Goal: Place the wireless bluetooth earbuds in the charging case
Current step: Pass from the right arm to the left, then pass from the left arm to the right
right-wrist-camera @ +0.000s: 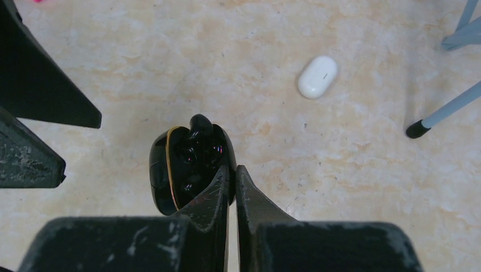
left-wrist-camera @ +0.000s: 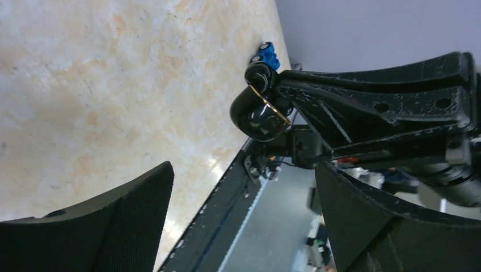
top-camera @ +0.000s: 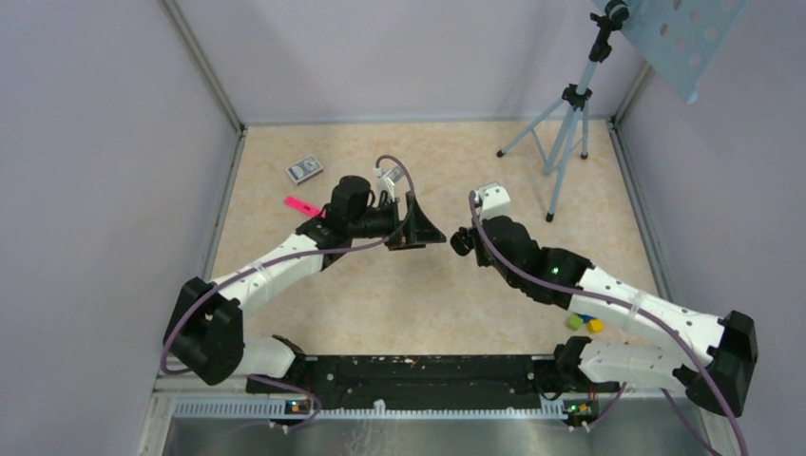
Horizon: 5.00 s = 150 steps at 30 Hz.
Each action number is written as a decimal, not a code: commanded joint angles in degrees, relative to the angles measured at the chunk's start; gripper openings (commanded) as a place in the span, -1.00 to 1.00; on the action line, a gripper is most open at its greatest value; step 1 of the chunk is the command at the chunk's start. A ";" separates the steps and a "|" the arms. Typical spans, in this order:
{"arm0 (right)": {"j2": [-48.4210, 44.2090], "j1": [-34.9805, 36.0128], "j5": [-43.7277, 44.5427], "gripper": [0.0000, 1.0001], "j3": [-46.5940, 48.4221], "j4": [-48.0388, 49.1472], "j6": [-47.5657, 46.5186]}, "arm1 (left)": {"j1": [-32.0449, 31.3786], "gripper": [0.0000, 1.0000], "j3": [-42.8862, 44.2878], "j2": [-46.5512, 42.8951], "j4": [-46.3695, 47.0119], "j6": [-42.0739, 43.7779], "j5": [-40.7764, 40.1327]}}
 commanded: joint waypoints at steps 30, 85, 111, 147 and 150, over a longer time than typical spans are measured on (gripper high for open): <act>0.87 2.62 4.39 -1.00 3.97 1.46 0.83 | -4.80 0.38 -6.51 6.16 21.37 -33.74 -5.20; -0.54 4.12 5.86 -1.00 2.46 1.17 2.42 | -5.09 -0.61 -6.27 9.18 25.71 -35.64 -3.56; -14.35 -25.31 -47.52 0.00 4.77 0.05 17.70 | -1.76 -0.88 2.18 13.68 22.04 -7.36 19.89; -11.14 -37.61 -86.51 0.24 -22.47 49.15 42.63 | -0.08 -0.87 9.34 13.06 23.09 -6.63 30.99; -11.05 -37.56 -86.79 0.19 -23.10 50.93 43.43 | -0.08 -0.87 9.42 13.06 23.43 -6.93 30.99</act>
